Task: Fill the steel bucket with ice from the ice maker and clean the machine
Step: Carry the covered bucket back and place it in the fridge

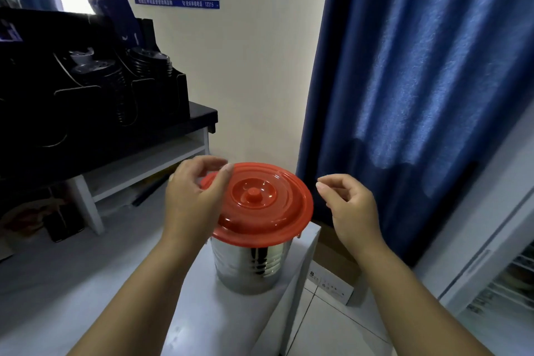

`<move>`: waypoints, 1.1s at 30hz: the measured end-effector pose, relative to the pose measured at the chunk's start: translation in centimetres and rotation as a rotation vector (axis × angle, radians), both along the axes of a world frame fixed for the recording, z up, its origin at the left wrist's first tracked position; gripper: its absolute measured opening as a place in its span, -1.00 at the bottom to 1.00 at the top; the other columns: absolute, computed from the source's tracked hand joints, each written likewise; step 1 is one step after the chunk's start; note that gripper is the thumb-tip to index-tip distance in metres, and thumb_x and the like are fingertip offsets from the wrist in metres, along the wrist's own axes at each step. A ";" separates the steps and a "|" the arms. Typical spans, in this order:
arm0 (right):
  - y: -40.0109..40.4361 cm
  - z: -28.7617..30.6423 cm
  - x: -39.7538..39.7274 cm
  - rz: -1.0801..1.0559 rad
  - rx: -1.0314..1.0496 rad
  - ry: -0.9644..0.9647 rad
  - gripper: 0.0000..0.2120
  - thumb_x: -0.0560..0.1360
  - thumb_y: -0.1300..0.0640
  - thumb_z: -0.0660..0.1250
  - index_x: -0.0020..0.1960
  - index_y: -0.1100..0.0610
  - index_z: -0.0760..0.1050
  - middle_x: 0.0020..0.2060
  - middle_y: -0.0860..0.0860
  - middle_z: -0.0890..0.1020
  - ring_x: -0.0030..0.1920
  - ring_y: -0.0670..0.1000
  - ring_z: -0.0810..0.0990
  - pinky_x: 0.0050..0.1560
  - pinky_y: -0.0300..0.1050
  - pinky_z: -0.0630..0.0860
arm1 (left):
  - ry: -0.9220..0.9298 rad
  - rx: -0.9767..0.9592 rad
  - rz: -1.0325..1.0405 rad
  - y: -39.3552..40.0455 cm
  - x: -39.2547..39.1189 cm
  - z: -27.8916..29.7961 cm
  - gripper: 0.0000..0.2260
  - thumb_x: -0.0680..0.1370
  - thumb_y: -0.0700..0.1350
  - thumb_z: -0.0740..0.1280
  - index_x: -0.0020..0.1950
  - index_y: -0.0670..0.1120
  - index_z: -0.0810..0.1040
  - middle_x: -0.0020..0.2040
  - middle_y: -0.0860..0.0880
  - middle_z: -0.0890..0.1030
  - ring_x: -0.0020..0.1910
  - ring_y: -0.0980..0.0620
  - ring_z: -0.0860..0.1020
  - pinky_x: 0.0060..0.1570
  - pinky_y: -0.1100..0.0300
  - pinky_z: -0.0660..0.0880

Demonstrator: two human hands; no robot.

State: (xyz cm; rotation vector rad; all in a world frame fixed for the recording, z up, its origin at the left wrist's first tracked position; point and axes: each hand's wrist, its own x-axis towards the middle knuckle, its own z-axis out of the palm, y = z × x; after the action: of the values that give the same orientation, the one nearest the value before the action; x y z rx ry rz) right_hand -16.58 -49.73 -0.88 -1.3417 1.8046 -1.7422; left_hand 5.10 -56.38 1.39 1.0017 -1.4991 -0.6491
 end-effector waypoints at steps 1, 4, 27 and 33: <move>0.3 0.0 -0.4 -0.006 0.001 0.003 -0.91 0.50 0.14 0.36 -0.13 -0.03 0.59 -0.22 -0.15 0.66 -0.11 -0.15 0.61 -0.03 -0.09 0.58 | 0.015 -0.001 -0.038 0.3 -0.7 0.3 -0.85 0.43 0.10 0.35 -0.10 0.07 0.61 -0.13 0.08 0.62 -0.05 0.07 0.58 0.03 0.01 0.52; 1.4 0.0 -1.7 -0.028 0.006 -0.005 -0.91 0.50 0.14 0.37 -0.14 -0.03 0.60 -0.22 -0.15 0.66 -0.11 -0.12 0.61 0.00 -0.02 0.58 | 0.042 0.017 -0.144 1.3 -3.2 1.0 -0.93 0.48 0.03 0.40 -0.10 0.06 0.62 -0.17 0.08 0.64 -0.13 0.15 0.59 -0.09 0.21 0.51; 16.9 -0.8 -22.1 -0.381 0.131 -0.102 -0.87 0.48 0.16 0.39 -0.24 0.01 0.58 -0.40 -0.17 0.60 -0.31 -0.20 0.55 -0.27 -0.26 0.44 | -0.122 0.285 -0.734 10.8 -28.5 -1.5 -0.95 0.50 0.03 0.35 -0.09 0.11 0.59 -0.16 0.12 0.65 -0.17 0.28 0.56 -0.18 0.36 0.42; 21.9 -0.8 -28.0 -0.454 0.189 -0.071 -0.92 0.49 0.13 0.38 -0.18 0.04 0.60 -0.32 -0.12 0.62 -0.29 -0.20 0.55 -0.22 -0.24 0.43 | -0.211 0.268 -0.816 13.6 -35.5 -2.3 -0.94 0.51 0.03 0.35 -0.05 0.10 0.58 -0.15 0.12 0.63 -0.17 0.35 0.54 -0.29 0.53 0.41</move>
State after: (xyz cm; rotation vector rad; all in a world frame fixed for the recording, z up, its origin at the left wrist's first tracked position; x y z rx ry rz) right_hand -44.54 -27.82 -1.68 -0.8299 2.2955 -1.7362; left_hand -30.36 -42.78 -0.90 0.6315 -2.0545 -1.3797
